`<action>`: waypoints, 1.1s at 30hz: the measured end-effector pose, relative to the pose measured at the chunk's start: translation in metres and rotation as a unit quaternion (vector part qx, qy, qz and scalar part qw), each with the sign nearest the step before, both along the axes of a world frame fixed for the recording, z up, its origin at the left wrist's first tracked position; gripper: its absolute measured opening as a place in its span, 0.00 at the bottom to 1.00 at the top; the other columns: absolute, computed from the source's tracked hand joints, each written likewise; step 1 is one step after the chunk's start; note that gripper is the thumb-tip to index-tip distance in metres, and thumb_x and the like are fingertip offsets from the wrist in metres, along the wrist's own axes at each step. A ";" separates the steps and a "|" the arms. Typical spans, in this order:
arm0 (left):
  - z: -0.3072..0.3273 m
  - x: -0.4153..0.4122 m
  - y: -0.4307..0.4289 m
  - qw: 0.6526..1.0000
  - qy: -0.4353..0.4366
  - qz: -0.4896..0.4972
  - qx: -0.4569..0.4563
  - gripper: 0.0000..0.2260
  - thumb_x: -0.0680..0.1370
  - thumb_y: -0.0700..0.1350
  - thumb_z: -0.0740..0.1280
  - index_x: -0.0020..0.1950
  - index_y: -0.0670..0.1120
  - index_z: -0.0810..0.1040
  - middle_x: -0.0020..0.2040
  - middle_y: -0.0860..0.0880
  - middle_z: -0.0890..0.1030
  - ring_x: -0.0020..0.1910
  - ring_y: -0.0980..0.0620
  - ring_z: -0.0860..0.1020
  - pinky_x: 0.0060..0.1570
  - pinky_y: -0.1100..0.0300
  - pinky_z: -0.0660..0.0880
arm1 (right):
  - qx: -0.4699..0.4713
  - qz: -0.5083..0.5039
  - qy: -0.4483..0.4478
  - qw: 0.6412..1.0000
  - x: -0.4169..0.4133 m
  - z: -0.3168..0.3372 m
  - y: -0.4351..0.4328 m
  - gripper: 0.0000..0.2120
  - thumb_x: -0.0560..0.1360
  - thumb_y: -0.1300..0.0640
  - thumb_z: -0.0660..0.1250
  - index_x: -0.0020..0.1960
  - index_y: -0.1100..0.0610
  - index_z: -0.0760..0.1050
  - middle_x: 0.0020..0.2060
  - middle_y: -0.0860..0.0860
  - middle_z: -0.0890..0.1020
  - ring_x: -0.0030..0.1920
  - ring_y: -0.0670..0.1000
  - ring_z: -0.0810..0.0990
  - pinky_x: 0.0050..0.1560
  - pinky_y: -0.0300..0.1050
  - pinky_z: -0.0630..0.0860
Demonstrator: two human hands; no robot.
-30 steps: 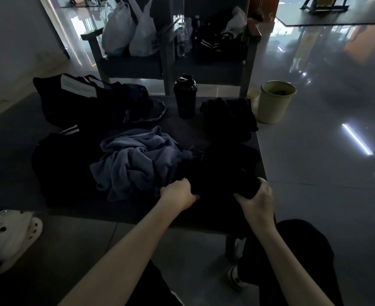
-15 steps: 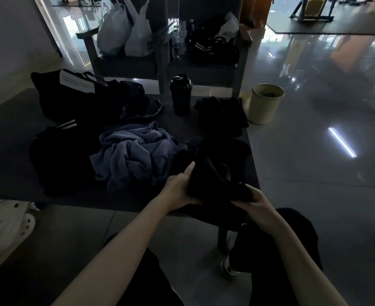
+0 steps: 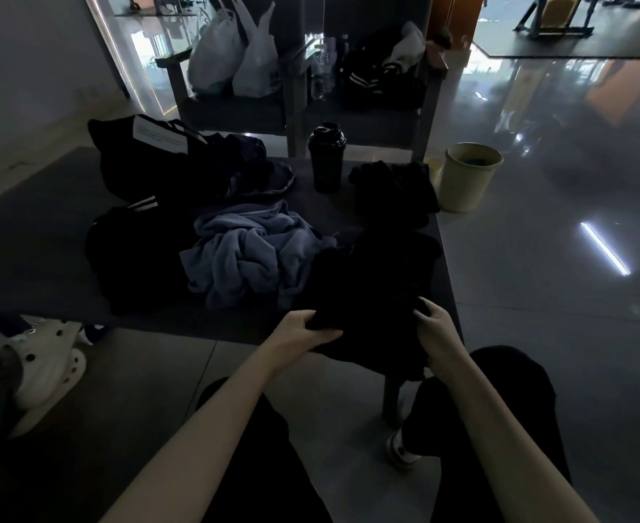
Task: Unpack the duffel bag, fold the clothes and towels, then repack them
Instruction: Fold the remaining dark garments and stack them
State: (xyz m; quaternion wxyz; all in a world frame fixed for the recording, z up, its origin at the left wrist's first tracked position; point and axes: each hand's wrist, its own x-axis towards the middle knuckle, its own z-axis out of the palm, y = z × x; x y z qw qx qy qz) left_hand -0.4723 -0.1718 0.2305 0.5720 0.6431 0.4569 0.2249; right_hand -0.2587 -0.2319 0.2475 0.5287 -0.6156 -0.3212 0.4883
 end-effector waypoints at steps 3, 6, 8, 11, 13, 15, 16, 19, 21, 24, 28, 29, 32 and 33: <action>-0.007 0.006 0.001 0.995 0.049 0.084 0.009 0.10 0.74 0.47 0.72 0.44 0.39 0.80 0.39 0.46 0.81 0.40 0.51 0.80 0.41 0.59 0.75 | -0.081 -0.065 -0.071 0.992 0.005 -0.022 0.005 0.04 0.78 0.58 0.65 0.50 0.58 0.76 0.38 0.52 0.80 0.36 0.47 0.81 0.34 0.39 0.74; -0.009 0.016 0.001 0.979 0.138 0.142 0.045 0.17 0.77 0.48 0.67 0.32 0.41 0.69 0.31 0.46 0.72 0.30 0.51 0.70 0.32 0.59 0.65 | -0.101 -0.083 -0.119 0.984 0.009 -0.035 0.004 0.14 0.77 0.58 0.66 0.61 0.60 0.74 0.48 0.54 0.80 0.47 0.52 0.80 0.40 0.41 0.74; -0.005 0.021 -0.002 0.964 0.202 0.154 0.082 0.16 0.77 0.46 0.65 0.33 0.45 0.64 0.31 0.48 0.69 0.30 0.51 0.68 0.32 0.57 0.63 | -0.104 -0.089 -0.129 0.982 0.008 -0.036 0.002 0.15 0.76 0.58 0.66 0.62 0.60 0.73 0.50 0.54 0.79 0.49 0.52 0.79 0.41 0.42 0.74; -0.005 0.025 -0.009 0.885 0.310 0.150 0.315 0.05 0.73 0.39 0.65 0.43 0.46 0.69 0.42 0.48 0.74 0.42 0.46 0.74 0.41 0.54 0.71 | -0.111 -0.085 -0.148 0.979 0.007 -0.040 0.002 0.15 0.75 0.59 0.67 0.60 0.59 0.74 0.50 0.54 0.80 0.51 0.53 0.80 0.46 0.45 0.77; -0.012 0.027 -0.012 0.821 0.285 0.052 0.492 0.07 0.71 0.41 0.62 0.49 0.47 0.73 0.47 0.48 0.76 0.46 0.46 0.75 0.44 0.52 0.71 | -0.113 -0.079 -0.160 0.977 0.006 -0.040 0.003 0.14 0.74 0.61 0.67 0.60 0.59 0.75 0.50 0.54 0.81 0.51 0.54 0.80 0.47 0.44 0.77; -0.019 0.032 -0.014 0.785 0.272 -0.072 0.552 0.14 0.71 0.47 0.57 0.51 0.47 0.79 0.50 0.49 0.80 0.50 0.48 0.77 0.49 0.54 0.71 | -0.117 -0.076 -0.155 0.978 0.005 -0.038 0.006 0.14 0.73 0.61 0.66 0.59 0.59 0.75 0.49 0.54 0.81 0.50 0.53 0.81 0.46 0.44 0.77; -0.020 0.034 -0.016 0.799 0.290 -0.112 0.515 0.19 0.72 0.50 0.54 0.53 0.46 0.81 0.53 0.49 0.81 0.53 0.48 0.78 0.53 0.53 0.70 | -0.118 -0.075 -0.154 0.978 0.004 -0.036 0.007 0.14 0.74 0.62 0.65 0.60 0.58 0.75 0.49 0.53 0.81 0.48 0.52 0.81 0.44 0.43 0.77; -0.021 0.039 -0.012 0.833 0.387 -0.134 0.372 0.35 0.71 0.62 0.39 0.62 0.47 0.77 0.65 0.51 0.74 0.67 0.50 0.69 0.65 0.50 0.62 | -0.116 -0.072 -0.173 0.975 0.005 -0.032 0.008 0.15 0.74 0.63 0.63 0.61 0.58 0.74 0.50 0.53 0.80 0.44 0.46 0.79 0.37 0.37 0.72; -0.022 0.043 -0.006 0.828 0.425 -0.124 0.344 0.31 0.75 0.62 0.43 0.63 0.48 0.75 0.66 0.51 0.72 0.67 0.50 0.66 0.65 0.50 0.61 | -0.111 -0.072 -0.199 0.971 0.007 -0.032 0.007 0.17 0.74 0.63 0.62 0.63 0.58 0.74 0.53 0.54 0.80 0.46 0.47 0.78 0.40 0.36 0.70; -0.016 0.052 0.002 0.822 0.440 -0.108 0.346 0.12 0.79 0.46 0.58 0.61 0.46 0.73 0.62 0.48 0.73 0.63 0.47 0.69 0.60 0.51 0.64 | -0.096 -0.067 -0.231 0.966 0.008 -0.029 0.005 0.17 0.75 0.62 0.62 0.64 0.58 0.73 0.53 0.52 0.79 0.43 0.44 0.75 0.34 0.29 0.67; -0.010 0.060 0.014 0.847 0.420 -0.066 0.318 0.08 0.79 0.41 0.58 0.53 0.43 0.75 0.56 0.46 0.74 0.59 0.44 0.71 0.56 0.50 0.66 | -0.047 -0.082 -0.326 0.941 0.006 -0.020 -0.001 0.17 0.76 0.59 0.64 0.65 0.58 0.72 0.55 0.54 0.78 0.43 0.44 0.73 0.34 0.25 0.66; -0.010 0.061 0.017 0.848 0.421 -0.066 0.316 0.07 0.79 0.40 0.58 0.53 0.43 0.75 0.55 0.46 0.74 0.58 0.44 0.71 0.56 0.50 0.66 | 0.000 -0.087 -0.370 0.925 0.004 -0.020 -0.003 0.18 0.76 0.58 0.66 0.65 0.58 0.72 0.57 0.55 0.76 0.47 0.47 0.75 0.42 0.25 0.65; -0.013 0.062 0.023 0.845 0.430 -0.065 0.311 0.07 0.78 0.41 0.59 0.52 0.44 0.76 0.55 0.47 0.74 0.58 0.44 0.71 0.55 0.50 0.67 | 0.158 -0.003 -0.550 0.820 -0.003 -0.028 -0.008 0.24 0.72 0.44 0.66 0.64 0.54 0.74 0.65 0.54 0.73 0.64 0.55 0.72 0.62 0.48 0.68; -0.013 0.063 0.025 0.846 0.429 -0.063 0.310 0.07 0.78 0.41 0.60 0.52 0.44 0.76 0.55 0.47 0.74 0.58 0.45 0.71 0.55 0.50 0.67 | 0.171 0.055 -0.613 0.770 -0.004 -0.035 -0.011 0.29 0.70 0.37 0.63 0.65 0.52 0.74 0.66 0.54 0.74 0.66 0.56 0.71 0.63 0.55 0.67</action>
